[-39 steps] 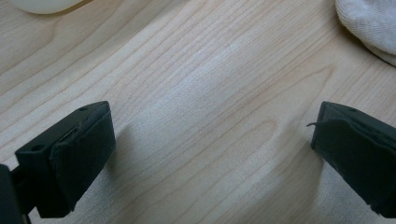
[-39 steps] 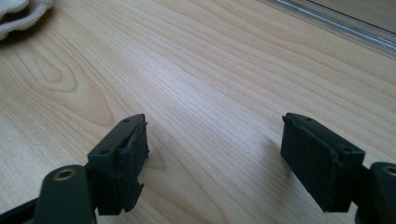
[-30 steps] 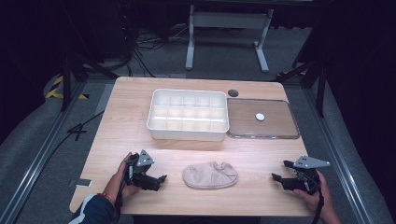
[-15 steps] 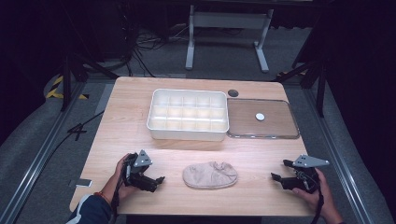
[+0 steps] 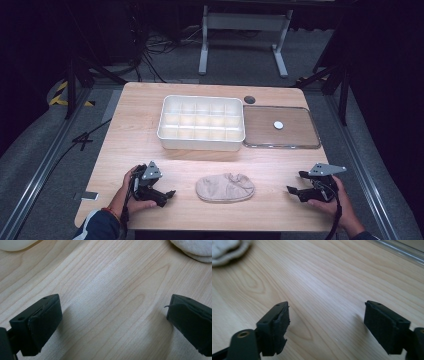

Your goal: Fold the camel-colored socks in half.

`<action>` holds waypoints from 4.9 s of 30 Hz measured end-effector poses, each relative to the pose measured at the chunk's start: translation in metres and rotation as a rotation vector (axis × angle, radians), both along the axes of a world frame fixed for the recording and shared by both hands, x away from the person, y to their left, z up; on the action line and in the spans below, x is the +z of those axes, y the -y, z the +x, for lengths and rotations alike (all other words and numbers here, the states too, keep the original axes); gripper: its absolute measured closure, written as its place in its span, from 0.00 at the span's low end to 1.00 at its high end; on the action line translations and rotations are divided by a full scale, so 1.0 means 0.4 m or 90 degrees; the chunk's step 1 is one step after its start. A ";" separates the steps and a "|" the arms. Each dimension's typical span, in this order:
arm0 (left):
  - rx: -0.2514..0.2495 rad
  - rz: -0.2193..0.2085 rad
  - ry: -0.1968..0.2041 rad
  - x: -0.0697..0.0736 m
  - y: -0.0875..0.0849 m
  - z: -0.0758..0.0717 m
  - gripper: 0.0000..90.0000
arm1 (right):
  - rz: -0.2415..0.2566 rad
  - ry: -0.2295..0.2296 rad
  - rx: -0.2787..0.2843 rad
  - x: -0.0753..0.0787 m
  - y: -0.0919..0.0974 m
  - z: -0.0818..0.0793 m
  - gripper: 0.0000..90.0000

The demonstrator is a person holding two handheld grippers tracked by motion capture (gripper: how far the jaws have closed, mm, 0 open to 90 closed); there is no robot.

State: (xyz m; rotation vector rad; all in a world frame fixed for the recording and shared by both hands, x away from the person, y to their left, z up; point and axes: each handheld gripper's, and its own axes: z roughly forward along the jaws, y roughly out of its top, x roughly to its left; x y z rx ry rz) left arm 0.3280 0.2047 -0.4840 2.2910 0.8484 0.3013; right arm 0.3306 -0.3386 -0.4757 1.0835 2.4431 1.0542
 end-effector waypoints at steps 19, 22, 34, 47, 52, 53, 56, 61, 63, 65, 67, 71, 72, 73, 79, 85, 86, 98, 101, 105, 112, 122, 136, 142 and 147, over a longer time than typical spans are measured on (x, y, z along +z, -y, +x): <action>-0.009 -0.003 0.000 -0.001 0.000 0.005 0.00 | 0.043 0.079 0.142 0.127 -0.249 0.047 0.52; -0.010 0.002 0.004 0.000 -0.001 0.005 0.00 | 0.047 0.081 0.166 0.127 -0.298 0.054 0.53; -0.008 0.003 0.004 0.000 0.000 0.005 0.00 | 0.065 0.057 0.232 0.091 -0.408 0.047 0.66; -0.010 0.001 -0.002 0.001 0.004 0.009 0.01 | 0.005 0.026 0.297 0.023 -0.475 0.022 0.85; 0.008 -0.001 0.006 0.004 0.005 0.008 0.10 | 0.002 0.013 0.291 0.004 -0.479 0.024 0.86; 0.019 -0.005 0.010 0.006 0.006 0.008 0.10 | 0.000 0.015 0.292 0.003 -0.478 0.024 0.86; 0.035 -0.020 -0.004 0.014 0.014 0.010 0.22 | -0.001 0.020 0.291 0.002 -0.478 0.019 0.86; 0.027 -0.054 -0.029 0.025 0.045 0.014 0.33 | -0.002 0.031 0.289 -0.001 -0.478 0.014 0.86; 0.019 -0.071 -0.028 0.031 0.058 0.015 0.35 | -0.001 0.032 0.293 -0.001 -0.477 0.016 0.86; 0.012 -0.096 -0.037 0.041 0.076 0.019 0.36 | -0.002 0.030 0.294 -0.001 -0.477 0.017 0.86; 0.012 -0.113 -0.037 0.046 0.096 0.020 0.38 | -0.003 0.030 0.296 -0.001 -0.477 0.019 0.86; -0.006 -0.106 -0.034 0.049 0.144 0.019 0.38 | 0.002 0.025 0.297 -0.001 -0.481 0.023 0.87; -0.009 -0.099 -0.027 0.048 0.157 0.019 0.39 | 0.000 0.028 0.299 -0.001 -0.483 0.023 0.87; -0.006 -0.100 -0.027 0.047 0.165 0.018 0.38 | -0.001 0.028 0.300 -0.002 -0.486 0.024 0.87; -0.007 -0.096 -0.029 0.037 0.205 0.022 0.37 | 0.001 0.029 0.311 -0.002 -0.493 0.028 0.87; -0.019 -0.055 -0.015 0.014 0.229 0.018 0.38 | 0.000 0.032 0.318 -0.002 -0.500 0.032 0.87; -0.020 -0.049 -0.013 0.014 0.228 0.018 0.39 | -0.005 0.035 0.319 -0.002 -0.502 0.033 0.87; -0.043 -0.023 -0.021 0.027 0.235 0.014 0.57 | -0.005 0.034 0.316 -0.002 -0.505 0.032 0.88; -0.046 -0.014 -0.038 0.034 0.232 0.015 0.66 | -0.006 0.034 0.311 -0.002 -0.509 0.031 0.88; -0.046 -0.014 -0.052 0.037 0.228 0.019 0.73 | -0.012 0.040 0.307 -0.001 -0.516 0.029 0.88; -0.046 -0.029 -0.071 0.037 0.219 0.019 0.87 | -0.018 0.041 0.305 0.000 -0.526 0.032 0.89; -0.044 -0.027 -0.045 0.047 0.218 0.010 0.90 | -0.024 0.027 0.301 0.005 -0.538 0.039 0.90; -0.059 -0.100 0.002 0.089 0.210 -0.002 0.91 | -0.037 0.009 0.306 0.013 -0.566 0.056 0.91; -0.071 -0.115 0.026 0.102 0.229 -0.011 0.91 | -0.054 0.002 0.308 0.018 -0.582 0.061 0.91; -0.077 -0.119 0.026 0.100 0.249 -0.006 0.91 | -0.051 0.005 0.310 0.017 -0.583 0.062 0.91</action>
